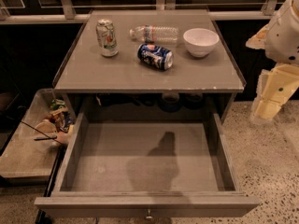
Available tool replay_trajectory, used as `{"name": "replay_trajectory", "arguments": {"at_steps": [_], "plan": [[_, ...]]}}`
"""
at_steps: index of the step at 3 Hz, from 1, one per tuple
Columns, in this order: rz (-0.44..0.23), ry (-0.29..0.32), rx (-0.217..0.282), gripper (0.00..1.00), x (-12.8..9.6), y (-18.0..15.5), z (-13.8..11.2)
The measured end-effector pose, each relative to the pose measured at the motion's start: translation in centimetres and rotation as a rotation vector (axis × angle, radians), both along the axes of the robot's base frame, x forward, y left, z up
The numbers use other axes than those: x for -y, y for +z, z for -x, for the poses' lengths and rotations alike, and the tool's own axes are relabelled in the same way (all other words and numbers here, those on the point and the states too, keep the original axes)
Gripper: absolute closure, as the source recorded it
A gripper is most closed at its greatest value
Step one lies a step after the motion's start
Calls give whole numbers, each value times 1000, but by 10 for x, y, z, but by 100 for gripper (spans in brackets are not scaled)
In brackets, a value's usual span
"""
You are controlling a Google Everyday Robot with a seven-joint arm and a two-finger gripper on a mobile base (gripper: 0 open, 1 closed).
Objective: Place pepsi can into top drawer
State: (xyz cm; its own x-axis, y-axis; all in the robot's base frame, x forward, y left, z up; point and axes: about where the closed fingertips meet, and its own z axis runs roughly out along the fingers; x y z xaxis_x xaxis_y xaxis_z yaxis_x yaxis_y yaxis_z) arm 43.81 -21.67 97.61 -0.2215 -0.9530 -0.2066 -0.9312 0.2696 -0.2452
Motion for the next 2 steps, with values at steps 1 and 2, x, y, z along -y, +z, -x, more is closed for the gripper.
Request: {"name": "replay_trajectory", "arguments": {"at_steps": [1, 2], "plan": [[-4, 3, 16, 0, -2, 2, -3], [-48, 10, 51, 0, -8, -2, -24]]}}
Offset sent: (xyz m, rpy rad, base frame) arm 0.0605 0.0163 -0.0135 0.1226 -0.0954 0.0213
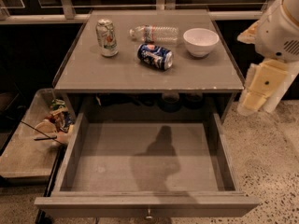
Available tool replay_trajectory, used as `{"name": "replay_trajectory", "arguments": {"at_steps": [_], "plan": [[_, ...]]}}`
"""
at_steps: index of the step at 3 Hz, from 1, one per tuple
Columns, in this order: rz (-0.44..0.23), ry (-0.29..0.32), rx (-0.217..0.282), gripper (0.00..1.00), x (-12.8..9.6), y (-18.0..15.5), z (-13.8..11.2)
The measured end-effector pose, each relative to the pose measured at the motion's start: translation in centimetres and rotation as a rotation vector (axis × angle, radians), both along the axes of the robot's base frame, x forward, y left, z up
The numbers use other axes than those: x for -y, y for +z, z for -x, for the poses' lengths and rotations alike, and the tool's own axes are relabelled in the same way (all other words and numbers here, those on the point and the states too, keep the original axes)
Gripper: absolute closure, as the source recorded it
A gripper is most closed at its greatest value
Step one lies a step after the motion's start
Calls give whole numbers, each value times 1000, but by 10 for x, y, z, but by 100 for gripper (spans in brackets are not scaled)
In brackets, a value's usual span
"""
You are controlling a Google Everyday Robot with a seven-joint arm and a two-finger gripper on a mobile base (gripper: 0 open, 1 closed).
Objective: Place pepsi can into top drawer
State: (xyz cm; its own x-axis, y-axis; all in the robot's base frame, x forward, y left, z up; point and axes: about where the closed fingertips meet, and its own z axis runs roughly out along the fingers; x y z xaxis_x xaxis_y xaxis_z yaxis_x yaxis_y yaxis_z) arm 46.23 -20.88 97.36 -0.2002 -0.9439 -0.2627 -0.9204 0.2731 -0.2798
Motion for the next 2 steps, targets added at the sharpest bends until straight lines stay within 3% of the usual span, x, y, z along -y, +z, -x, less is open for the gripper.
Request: {"name": "replay_trajectory", "arguments": {"at_steps": [2], "plan": [[-170, -1, 109, 0, -21, 4, -82]]}}
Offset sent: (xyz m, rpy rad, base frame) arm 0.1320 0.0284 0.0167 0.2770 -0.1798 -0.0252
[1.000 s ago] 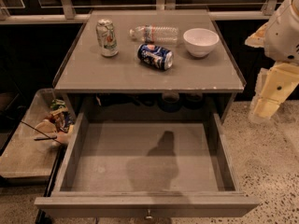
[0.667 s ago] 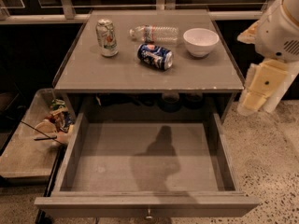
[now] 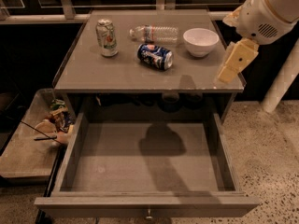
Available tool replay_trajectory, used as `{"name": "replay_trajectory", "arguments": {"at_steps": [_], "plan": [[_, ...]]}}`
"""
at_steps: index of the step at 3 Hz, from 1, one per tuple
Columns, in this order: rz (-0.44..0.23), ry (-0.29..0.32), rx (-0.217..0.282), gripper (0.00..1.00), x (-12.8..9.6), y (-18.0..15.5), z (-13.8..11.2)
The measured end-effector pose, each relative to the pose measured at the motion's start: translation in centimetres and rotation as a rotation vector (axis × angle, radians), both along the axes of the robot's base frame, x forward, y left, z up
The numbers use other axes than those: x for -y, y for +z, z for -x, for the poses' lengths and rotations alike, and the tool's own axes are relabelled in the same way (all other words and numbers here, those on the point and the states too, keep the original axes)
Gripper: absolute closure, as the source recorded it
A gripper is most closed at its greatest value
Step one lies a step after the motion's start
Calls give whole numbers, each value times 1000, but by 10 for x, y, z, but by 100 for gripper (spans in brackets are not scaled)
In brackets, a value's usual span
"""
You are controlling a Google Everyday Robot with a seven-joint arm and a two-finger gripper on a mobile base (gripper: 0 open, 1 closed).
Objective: Place pepsi can into top drawer
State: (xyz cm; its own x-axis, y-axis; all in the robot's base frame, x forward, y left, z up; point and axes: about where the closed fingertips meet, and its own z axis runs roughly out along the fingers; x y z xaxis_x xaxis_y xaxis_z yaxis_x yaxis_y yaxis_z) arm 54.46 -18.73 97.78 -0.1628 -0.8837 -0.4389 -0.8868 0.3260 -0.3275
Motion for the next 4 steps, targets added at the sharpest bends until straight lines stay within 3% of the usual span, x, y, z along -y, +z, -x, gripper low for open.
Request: {"name": "replay_trajectory", "arguments": {"at_steps": [2, 3, 4], "plan": [[3, 22, 10, 0, -9, 2, 2], [-14, 91, 49, 0, -39, -3, -17], [-88, 121, 112, 0, -60, -5, -47]]}}
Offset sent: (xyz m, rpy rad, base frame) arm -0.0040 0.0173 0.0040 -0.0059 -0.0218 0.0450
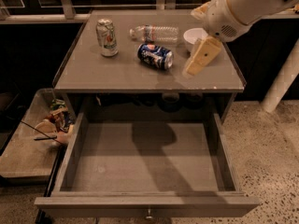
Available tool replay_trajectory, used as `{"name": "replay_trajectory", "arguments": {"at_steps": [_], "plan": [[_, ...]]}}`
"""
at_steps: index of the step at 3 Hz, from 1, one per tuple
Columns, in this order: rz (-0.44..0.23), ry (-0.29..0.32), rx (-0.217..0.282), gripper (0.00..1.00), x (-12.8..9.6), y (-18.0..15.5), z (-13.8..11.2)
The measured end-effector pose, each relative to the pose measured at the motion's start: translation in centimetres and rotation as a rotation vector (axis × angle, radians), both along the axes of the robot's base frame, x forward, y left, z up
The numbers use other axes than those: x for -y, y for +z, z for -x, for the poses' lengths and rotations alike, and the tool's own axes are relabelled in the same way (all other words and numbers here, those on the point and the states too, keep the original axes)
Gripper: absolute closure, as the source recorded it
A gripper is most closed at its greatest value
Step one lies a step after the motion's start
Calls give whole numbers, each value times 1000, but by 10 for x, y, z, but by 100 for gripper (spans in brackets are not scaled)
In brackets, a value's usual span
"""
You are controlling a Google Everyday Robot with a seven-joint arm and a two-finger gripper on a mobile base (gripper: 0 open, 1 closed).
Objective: Place pepsi can into top drawer
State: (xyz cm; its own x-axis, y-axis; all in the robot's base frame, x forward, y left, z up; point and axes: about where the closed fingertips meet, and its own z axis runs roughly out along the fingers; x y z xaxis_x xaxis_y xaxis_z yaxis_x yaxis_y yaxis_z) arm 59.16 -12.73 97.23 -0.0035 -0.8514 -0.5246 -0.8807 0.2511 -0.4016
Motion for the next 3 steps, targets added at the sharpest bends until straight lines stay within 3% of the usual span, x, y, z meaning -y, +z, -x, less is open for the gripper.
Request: {"name": "replay_trajectory", "arguments": {"at_steps": [1, 2, 3], "plan": [[-85, 1, 57, 0, -9, 0, -32], [-137, 0, 81, 0, -15, -2, -55], [-172, 3, 68, 0, -24, -4, -76]]}}
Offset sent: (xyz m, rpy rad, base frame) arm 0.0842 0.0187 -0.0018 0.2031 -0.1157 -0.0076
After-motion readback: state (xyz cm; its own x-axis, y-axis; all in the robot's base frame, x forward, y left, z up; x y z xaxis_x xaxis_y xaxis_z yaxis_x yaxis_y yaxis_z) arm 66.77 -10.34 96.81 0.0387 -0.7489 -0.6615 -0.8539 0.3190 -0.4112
